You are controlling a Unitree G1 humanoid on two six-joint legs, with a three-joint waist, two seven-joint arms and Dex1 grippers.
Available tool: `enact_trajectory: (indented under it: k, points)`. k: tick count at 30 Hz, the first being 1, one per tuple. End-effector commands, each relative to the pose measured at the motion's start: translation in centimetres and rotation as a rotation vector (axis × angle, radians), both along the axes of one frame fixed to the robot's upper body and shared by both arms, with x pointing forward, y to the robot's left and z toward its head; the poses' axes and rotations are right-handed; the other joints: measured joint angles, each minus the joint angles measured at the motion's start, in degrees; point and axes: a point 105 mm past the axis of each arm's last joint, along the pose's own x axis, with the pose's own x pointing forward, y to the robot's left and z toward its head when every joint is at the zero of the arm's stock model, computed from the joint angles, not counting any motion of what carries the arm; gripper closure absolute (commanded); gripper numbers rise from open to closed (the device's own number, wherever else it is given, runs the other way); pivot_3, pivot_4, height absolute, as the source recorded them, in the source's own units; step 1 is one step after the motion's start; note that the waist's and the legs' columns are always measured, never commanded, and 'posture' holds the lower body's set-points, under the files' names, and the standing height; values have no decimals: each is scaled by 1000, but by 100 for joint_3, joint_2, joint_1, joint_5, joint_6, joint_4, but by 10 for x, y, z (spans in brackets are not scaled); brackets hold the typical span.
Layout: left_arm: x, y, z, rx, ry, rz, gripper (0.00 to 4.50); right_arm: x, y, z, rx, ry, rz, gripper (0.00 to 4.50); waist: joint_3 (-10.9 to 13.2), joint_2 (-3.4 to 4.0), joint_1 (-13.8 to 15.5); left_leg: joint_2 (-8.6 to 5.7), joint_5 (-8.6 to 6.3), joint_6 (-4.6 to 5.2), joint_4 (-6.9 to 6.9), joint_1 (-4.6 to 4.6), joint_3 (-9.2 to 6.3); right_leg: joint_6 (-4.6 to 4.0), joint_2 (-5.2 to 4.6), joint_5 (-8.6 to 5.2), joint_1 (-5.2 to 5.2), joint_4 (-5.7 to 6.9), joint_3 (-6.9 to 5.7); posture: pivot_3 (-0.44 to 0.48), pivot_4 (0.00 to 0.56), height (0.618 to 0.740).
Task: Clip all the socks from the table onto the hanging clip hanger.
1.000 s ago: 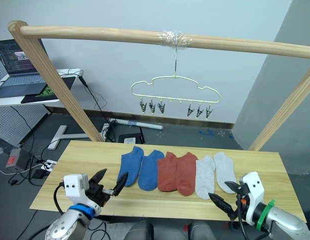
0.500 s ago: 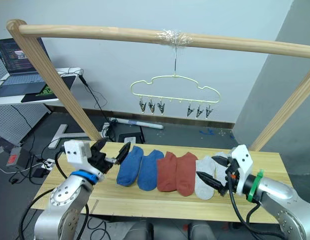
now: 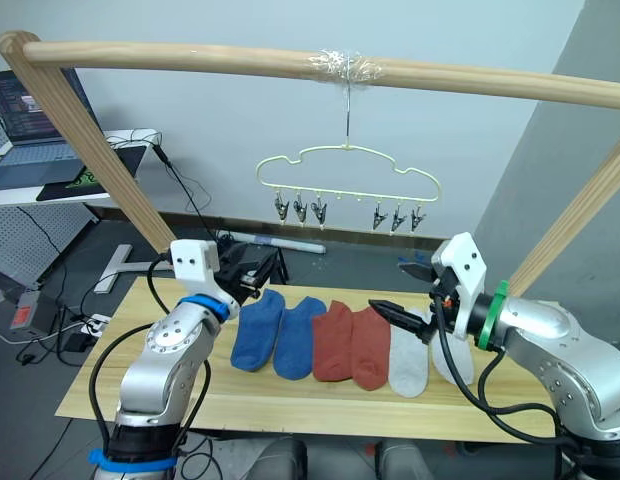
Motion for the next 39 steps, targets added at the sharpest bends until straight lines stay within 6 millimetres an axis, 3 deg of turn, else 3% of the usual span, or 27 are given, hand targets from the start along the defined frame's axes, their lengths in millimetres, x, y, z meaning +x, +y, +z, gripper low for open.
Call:
enact_trajectory:
  k: [1,10,13,28,39]
  points:
    - [8,-3,18,-4,-70,14,1464,1,5,15,14,-44,24,0,7,0,0,0,0,0,-1,-2,0,0,0,0,0,-2,0,-1,195,740]
    - [23,-13,26,-10,-95,21,1464,1,10,31,12,-85,37,0,63,0,-5,0,0,0,-3,-5,-3,8,0,-4,-2,-1,-3,-13,210,740]
    - [27,-16,27,-14,-97,25,2290,0,10,32,10,-86,37,0,79,2,-10,0,0,0,-3,-5,-2,8,-1,-4,-2,-2,-2,-25,215,740]
    - [57,-20,41,-19,-137,65,2290,-7,12,41,-2,-95,28,0,220,-3,-32,0,-1,0,-5,-12,-6,11,-1,-5,-5,-4,-5,-62,236,740]
    - [68,-24,58,-49,-173,90,2290,-13,17,51,-3,-110,55,0,324,-7,-43,0,-1,-1,-6,-20,-9,18,-1,-8,-10,-5,-7,-79,247,740]
